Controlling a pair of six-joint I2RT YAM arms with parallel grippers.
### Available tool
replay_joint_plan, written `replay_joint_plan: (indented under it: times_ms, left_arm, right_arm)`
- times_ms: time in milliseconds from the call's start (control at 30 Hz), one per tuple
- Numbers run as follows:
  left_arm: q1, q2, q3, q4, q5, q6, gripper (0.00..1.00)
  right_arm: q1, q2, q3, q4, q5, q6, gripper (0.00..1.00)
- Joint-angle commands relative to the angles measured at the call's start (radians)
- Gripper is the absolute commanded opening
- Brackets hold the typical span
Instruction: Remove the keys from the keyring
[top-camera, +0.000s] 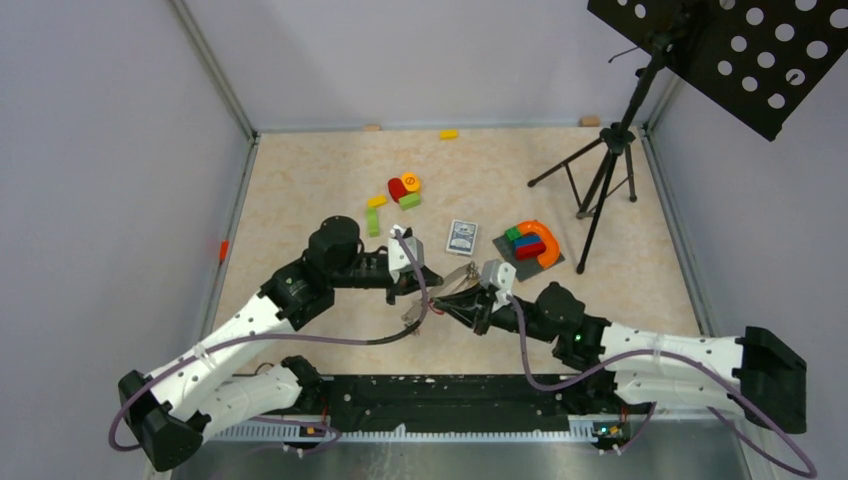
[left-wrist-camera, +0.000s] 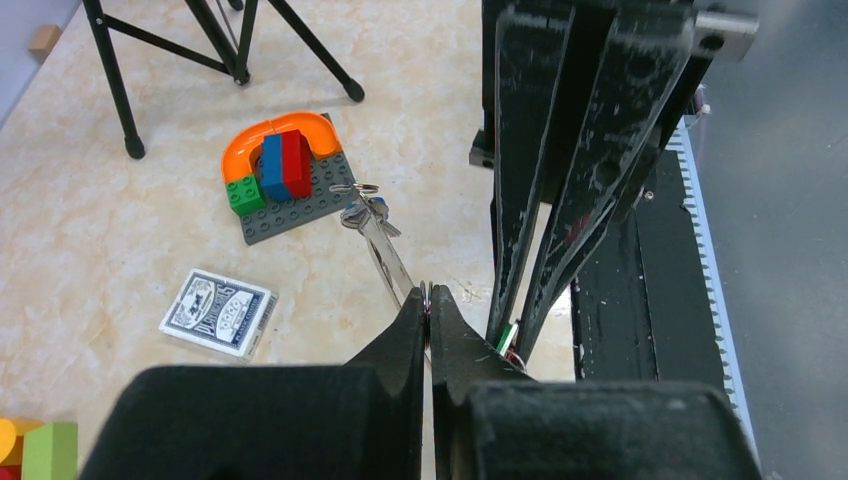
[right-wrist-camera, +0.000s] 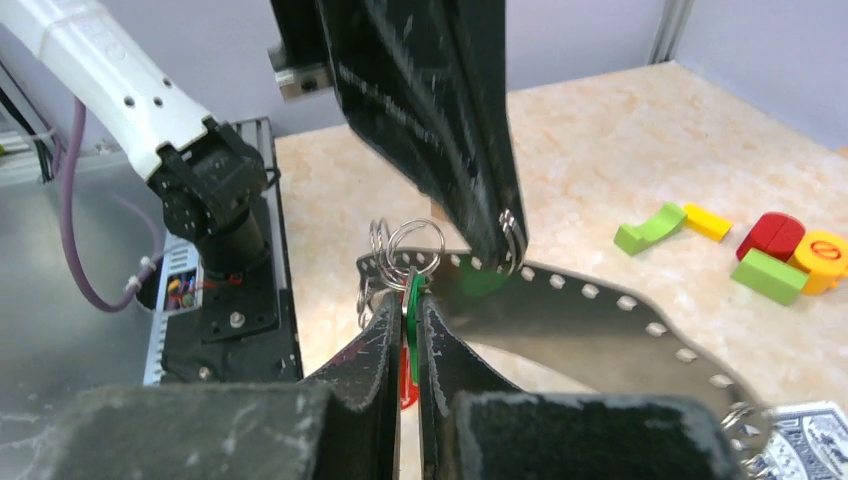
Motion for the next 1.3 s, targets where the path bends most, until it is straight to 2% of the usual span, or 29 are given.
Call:
replay_joint_plan:
  times_ms: [0,200,433,567,700,967,1100,1200,1267]
  left_arm:
    - [-0.003,-0.048,-0.023,0.089,0.001,-0.027,0.00]
    - [-0.003,-0.069,-0.054,0.134,0.009,-0.051,0.00]
    - [-0.003,-0.054,-0.038,0.152,0.022,-0.067,0.00]
    - [-0.003,-0.051,-0.028,0.159,0.029,-0.073,0.00]
    - [-0.004,-0.051,-0.028,0.153,0.031,-0.075,0.00]
    - [-0.003,-0.050,-0.030,0.152,0.037,-0.080,0.00]
    - [-0.003,-0.051,-0.031,0.153,0.036,-0.079,0.00]
    - [-0.003,-0.050,-0.031,0.152,0.036,-0.081,0.00]
    - [-0.003,-0.049,-0.032,0.152,0.037,-0.081,0.00]
  right_arm:
    - [0.007,-0.065,0.108,-0.179,-0.012,-0.029,0.00]
    - [0.007,-0.102,0.103,-0.244,-0.035,-0.058,0.00]
    - [0.007,-0.037,0.063,-0.197,-0.094,-0.023,0.01]
    - [0.007,0.014,0.036,-0.097,-0.098,0.006,0.11]
    - [0.007,0.045,0.028,-0.021,-0.086,0.017,0.16]
    - [0.007,0.056,0.040,-0.005,-0.092,0.021,0.22]
    - [0.007,0.039,0.036,-0.009,-0.093,0.024,0.35]
    - [0.007,0.024,0.029,-0.005,-0.099,0.026,0.35]
    - [0.007,0.016,0.024,0.001,-0.095,0.027,0.32]
